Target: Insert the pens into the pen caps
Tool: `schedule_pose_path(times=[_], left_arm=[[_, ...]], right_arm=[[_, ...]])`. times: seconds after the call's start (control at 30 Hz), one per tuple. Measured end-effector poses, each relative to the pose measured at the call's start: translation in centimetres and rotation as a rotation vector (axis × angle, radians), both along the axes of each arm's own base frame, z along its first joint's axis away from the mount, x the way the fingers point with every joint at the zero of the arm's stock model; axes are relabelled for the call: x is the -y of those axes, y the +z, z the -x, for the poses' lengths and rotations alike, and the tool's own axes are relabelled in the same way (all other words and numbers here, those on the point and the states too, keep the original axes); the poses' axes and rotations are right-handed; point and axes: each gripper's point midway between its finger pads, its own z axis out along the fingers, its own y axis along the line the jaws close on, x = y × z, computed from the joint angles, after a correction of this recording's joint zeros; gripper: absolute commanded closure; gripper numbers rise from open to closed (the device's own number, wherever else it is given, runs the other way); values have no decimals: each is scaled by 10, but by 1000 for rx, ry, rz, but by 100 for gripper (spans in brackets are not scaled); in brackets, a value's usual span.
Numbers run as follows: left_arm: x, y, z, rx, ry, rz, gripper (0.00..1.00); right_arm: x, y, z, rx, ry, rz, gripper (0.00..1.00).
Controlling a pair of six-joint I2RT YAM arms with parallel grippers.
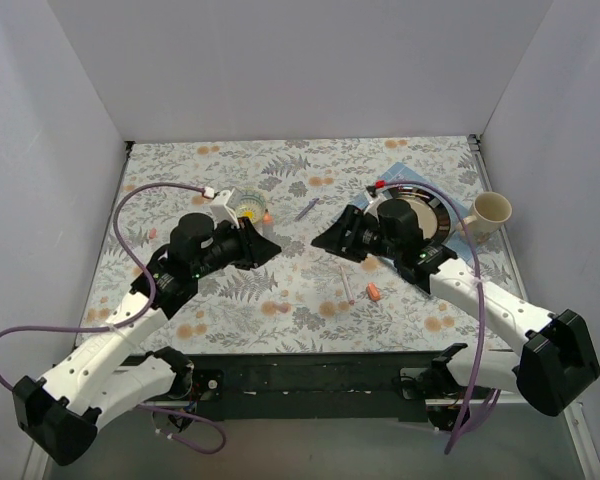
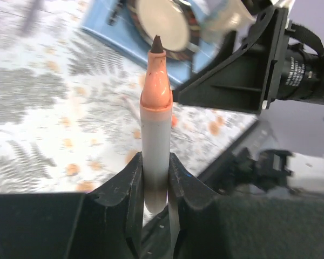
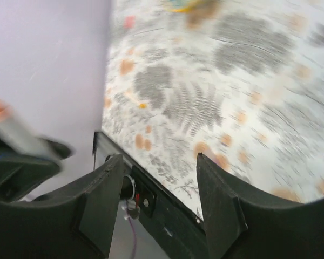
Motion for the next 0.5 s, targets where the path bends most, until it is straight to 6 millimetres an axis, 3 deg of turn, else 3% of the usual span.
schedule_pose_path(times=[0.13, 0.27, 0.5], left_arm=[[-36, -6, -12, 77, 166, -125, 100], [-68, -16, -10, 145, 274, -187, 100], [-93, -9, -11, 207, 383, -208, 100]], right_arm=[[67, -69, -15, -361, -336, 175, 40], [125, -118, 2, -613, -618, 338, 40], [166, -154, 24, -783, -844, 504, 40]])
